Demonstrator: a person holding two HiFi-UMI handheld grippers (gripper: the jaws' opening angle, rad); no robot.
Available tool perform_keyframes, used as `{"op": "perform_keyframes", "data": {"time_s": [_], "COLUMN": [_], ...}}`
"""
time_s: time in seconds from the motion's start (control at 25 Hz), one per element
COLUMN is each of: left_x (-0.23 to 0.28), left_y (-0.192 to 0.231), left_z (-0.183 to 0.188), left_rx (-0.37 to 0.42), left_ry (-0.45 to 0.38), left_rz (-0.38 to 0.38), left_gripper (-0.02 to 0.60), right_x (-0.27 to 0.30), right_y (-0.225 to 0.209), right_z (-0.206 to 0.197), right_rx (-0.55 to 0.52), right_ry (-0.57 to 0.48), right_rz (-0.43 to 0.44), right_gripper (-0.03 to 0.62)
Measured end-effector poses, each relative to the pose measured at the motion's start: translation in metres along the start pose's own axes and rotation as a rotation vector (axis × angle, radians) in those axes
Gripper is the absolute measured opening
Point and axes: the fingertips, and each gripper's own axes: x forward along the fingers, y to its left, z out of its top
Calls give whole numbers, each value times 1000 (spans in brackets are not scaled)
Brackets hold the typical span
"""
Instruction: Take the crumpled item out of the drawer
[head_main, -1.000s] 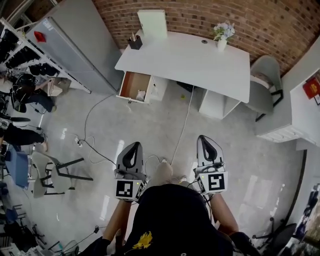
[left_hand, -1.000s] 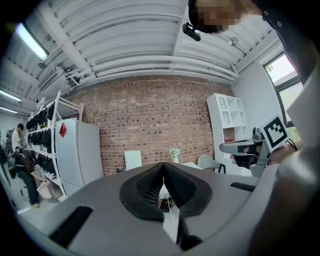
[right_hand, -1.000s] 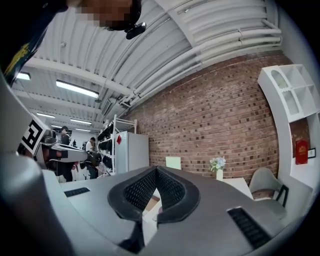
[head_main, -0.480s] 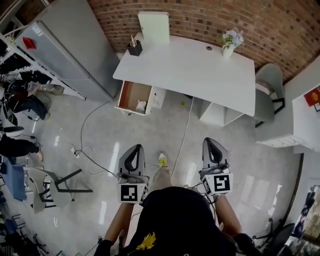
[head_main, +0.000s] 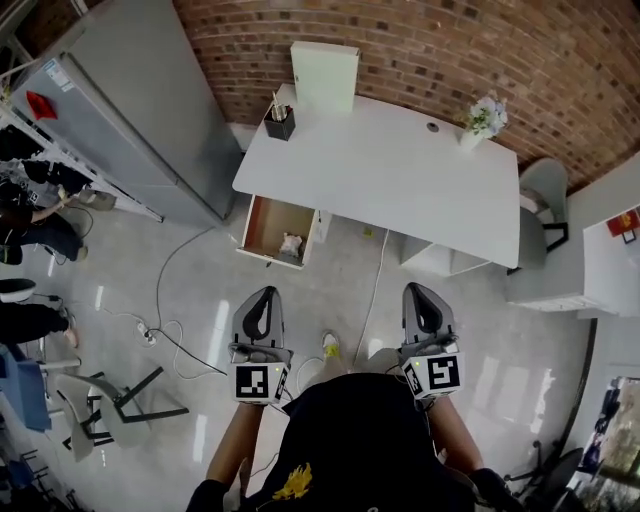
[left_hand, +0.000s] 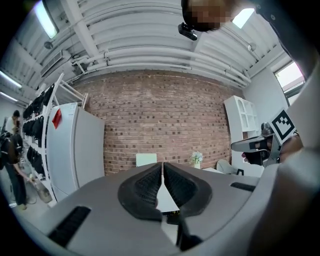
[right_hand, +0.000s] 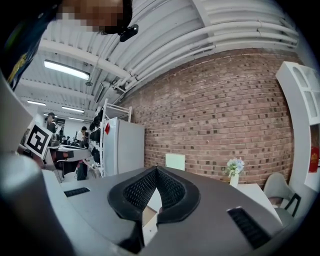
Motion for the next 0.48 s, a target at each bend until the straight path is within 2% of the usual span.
{"op": "perform_keyframes", "data": {"time_s": [0.04, 0.08, 0.12, 0.16, 0.28, 0.48], "left_x": [6, 11, 17, 22, 36, 73], "left_y": [6, 11, 16, 19, 24, 45], "left_z": [-2, -8, -15, -23, -38, -28], "left_rx": [-15, -19, -18, -20, -12, -35], "left_ry": [7, 20, 42, 75, 165, 102], "left_rz": [4, 4, 2, -3, -14, 44], "left_gripper": [26, 83, 176, 239, 369, 390], "right_x": [9, 19, 28, 37, 62, 118], "right_y": [3, 4, 5, 5, 1, -2], "right_z": [1, 2, 3, 3, 1, -1], "right_rx": [-9, -18, -25, -28, -25, -16], "right_ry": [2, 3, 5, 8, 18, 13], "right_rz": [10, 19, 29, 38, 64, 126], "right_gripper": [28, 28, 28, 28, 28, 28]}}
